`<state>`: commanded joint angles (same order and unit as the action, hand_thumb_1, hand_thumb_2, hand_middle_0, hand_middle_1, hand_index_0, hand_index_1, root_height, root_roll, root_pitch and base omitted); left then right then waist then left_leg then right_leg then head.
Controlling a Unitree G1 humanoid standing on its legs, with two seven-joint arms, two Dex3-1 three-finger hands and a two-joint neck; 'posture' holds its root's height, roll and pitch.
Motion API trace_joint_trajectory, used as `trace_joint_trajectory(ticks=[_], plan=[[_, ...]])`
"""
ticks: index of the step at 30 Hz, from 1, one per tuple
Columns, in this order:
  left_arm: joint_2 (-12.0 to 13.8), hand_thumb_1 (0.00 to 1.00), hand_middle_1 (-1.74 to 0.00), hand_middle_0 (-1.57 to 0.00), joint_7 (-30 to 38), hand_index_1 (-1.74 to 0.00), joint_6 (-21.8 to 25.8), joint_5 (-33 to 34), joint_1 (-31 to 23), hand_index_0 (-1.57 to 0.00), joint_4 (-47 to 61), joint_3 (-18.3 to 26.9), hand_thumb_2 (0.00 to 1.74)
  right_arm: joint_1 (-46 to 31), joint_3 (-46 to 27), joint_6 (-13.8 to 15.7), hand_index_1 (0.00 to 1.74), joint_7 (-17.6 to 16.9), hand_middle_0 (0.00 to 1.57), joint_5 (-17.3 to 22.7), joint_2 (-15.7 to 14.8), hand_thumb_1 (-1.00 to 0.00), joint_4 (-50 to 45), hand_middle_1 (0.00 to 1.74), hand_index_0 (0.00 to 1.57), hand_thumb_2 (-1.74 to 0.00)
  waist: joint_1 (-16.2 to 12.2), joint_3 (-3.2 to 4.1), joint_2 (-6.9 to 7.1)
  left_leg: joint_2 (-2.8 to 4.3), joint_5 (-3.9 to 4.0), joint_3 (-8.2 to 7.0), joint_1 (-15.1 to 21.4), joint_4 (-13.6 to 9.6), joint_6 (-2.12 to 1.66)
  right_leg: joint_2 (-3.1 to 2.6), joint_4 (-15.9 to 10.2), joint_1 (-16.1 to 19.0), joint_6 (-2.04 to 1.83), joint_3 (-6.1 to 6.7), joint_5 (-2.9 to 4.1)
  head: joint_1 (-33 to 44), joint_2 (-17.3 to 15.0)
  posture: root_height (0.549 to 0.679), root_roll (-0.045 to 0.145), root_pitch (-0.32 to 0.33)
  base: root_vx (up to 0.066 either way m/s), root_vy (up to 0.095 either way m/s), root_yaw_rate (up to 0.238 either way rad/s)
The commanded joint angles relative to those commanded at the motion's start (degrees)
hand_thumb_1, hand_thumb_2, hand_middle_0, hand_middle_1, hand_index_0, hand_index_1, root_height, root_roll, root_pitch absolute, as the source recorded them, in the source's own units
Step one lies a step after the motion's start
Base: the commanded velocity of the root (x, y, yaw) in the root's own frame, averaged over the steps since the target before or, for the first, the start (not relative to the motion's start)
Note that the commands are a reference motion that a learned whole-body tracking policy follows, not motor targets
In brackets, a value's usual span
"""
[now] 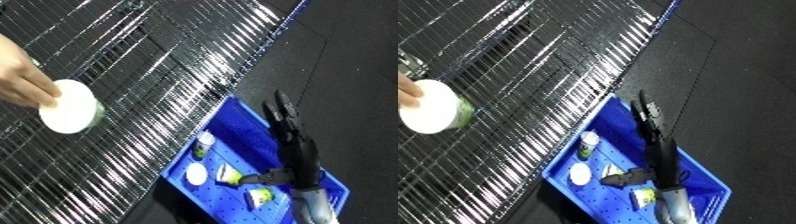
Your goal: Pick up the object and place it into the box
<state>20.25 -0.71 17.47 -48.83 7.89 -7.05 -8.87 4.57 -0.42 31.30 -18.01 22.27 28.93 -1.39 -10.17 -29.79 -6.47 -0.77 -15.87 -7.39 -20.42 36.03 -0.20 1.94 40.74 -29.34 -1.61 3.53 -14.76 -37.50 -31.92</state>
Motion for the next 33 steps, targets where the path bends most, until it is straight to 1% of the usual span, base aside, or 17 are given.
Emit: trace_joint_trajectory(ticks=[5, 9, 12, 15, 19, 22, 29, 31, 33], plan=[[0.08, 1.00, -1.74, -1.57, 0.42, -1.74, -0.61, 0.07, 0.38, -1.57, -0.15, -0.26, 1.74, 2.54, 1.51, -4.29, 0.00, 3.36, 0.00, -1.46, 0.91, 0.00, -2.22, 0.00, 0.00, 0.00, 1.39, 0.00, 0.61, -0.03, 0.14, 0.81, -0.16, -0.01, -0.03, 0.17, 0.22, 0.52, 0.08, -0.65, -0.09, 4.05, -0.85, 0.645, 0.108, 0.054, 0.010, -0.021, 0.105], [0.35, 1.00, -1.74, -1.57, 0.53, -1.74, -1.36, 0.19, 0.85, -1.57, -0.73, 0.00, 1.74, 4.69, 3.02, -7.70, 0.00, 5.93, 0.00, -2.19, 1.26, 0.00, -3.58, 0.00, 0.00, 0.00, 2.75, 0.00, 1.46, -0.06, -0.20, 1.69, -0.53, 0.60, 0.04, 0.33, 1.04, 0.93, 0.17, -1.32, -0.40, 7.59, -1.49, 0.644, 0.102, 0.044, 0.024, -0.040, 0.107], [0.57, 1.00, -1.74, -1.57, 0.46, -1.74, -1.72, 0.46, 1.27, -1.57, -1.51, 0.35, 1.74, 6.31, 4.28, -9.75, 0.00, 7.64, 0.00, -2.47, 0.95, 0.00, -4.06, 0.00, 0.00, 0.00, 3.95, 0.00, 2.32, -0.10, -0.54, 2.56, -0.83, 1.27, 0.15, 0.48, 1.88, 1.38, 0.22, -1.90, -0.73, 10.87, -1.76, 0.643, 0.097, 0.035, 0.037, -0.061, 0.123], [1.03, 1.00, -1.74, -1.57, 0.26, -1.74, -2.23, 0.90, 1.63, -1.57, -2.18, 0.77, 1.74, 7.43, 5.66, -11.37, 0.00, 8.60, 0.00, -3.02, 0.33, 0.00, -4.35, 0.00, 0.00, 0.00, 5.32, 0.01, 3.34, -0.24, -0.74, 3.59, -1.15, 1.87, 0.29, 0.61, 2.68, 1.82, 0.12, -2.51, -0.92, 13.87, -2.07, 0.642, 0.089, 0.026, 0.044, -0.097, 0.151], [1.64, 1.00, -1.74, -1.57, -0.12, -1.74, -3.53, 1.97, 1.92, -1.57, -2.66, 1.30, 1.74, 8.24, 6.93, -12.78, 0.00, 9.51, 0.00, -3.45, -0.52, 0.00, -4.27, 0.00, 0.00, 0.00, 7.00, 0.19, 4.52, -0.49, -0.53, 4.80, -1.76, 2.49, 0.44, 0.61, 3.34, 2.12, -0.15, -3.37, -0.82, 17.35, -2.12, 0.641, 0.079, 0.019, 0.052, -0.089, 0.143], [2.15, 1.00, -1.74, -1.57, -0.37, -1.74, -4.38, 2.58, 2.14, -1.57, -2.93, 1.53, 1.74, 9.17, 7.58, -13.45, 0.00, 10.26, 0.00, -3.66, -1.10, 0.00, -3.75, 0.00, 0.00, 0.00, 7.99, 0.25, 5.02, -0.65, -0.23, 5.50, -2.30, 2.84, 0.50, 0.52, 3.85, 1.94, -0.35, -3.99, -0.75, 19.62, -2.17, 0.640, 0.072, 0.016, 0.047, -0.059, 0.151], [2.97, 1.00, -1.74, -1.57, -0.75, -1.74, -5.90, 3.20, 3.14, -1.57, -3.28, 1.55, 1.74, 12.27, 8.72, -14.81, 0.00, 11.49, 0.00, -3.80, -2.37, 0.00, -1.53, 0.00, 0.00, 0.00, 9.72, 0.00, 5.39, -1.11, 0.32, 6.75, -3.62, 3.55, 0.70, 0.39, 5.26, 1.05, -0.70, -4.86, -0.78, 22.16, -2.00, 0.635, 0.060, 0.014, 0.045, -0.038, 0.175], [3.16, 1.00, -1.74, -1.57, -0.94, -1.74, -6.27, 3.30, 3.33, -1.57, -3.36, 1.44, 1.74, 13.07, 8.98, -15.08, 0.00, 11.46, 0.00, -3.87, -2.64, 0.00, -0.83, 0.00, 0.00, 0.00, 10.08, 0.00, 5.40, -1.24, 0.46, 6.93, -3.92, 3.56, 0.73, 0.42, 5.54, 0.74, -0.80, -5.04, -0.77, 22.29, -2.03, 0.635, 0.057, 0.015, 0.038, -0.020, 0.145], [3.29, 1.00, -1.74, -1.57, -1.17, -1.74, -6.65, 3.50, 3.40, -1.57, -3.46, 1.29, 1.74, 13.81, 9.20, -15.31, 0.00, 11.37, 0.00, -3.88, -2.85, 0.00, 0.01, 0.00, 0.00, 0.00, 10.48, 0.00, 5.38, -1.35, 0.55, 7.03, -4.19, 3.62, 0.77, 0.56, 5.81, 0.46, -0.88, -5.29, -0.73, 22.75, -1.31, 0.634, 0.055, 0.015, 0.052, -0.015, 0.139]])
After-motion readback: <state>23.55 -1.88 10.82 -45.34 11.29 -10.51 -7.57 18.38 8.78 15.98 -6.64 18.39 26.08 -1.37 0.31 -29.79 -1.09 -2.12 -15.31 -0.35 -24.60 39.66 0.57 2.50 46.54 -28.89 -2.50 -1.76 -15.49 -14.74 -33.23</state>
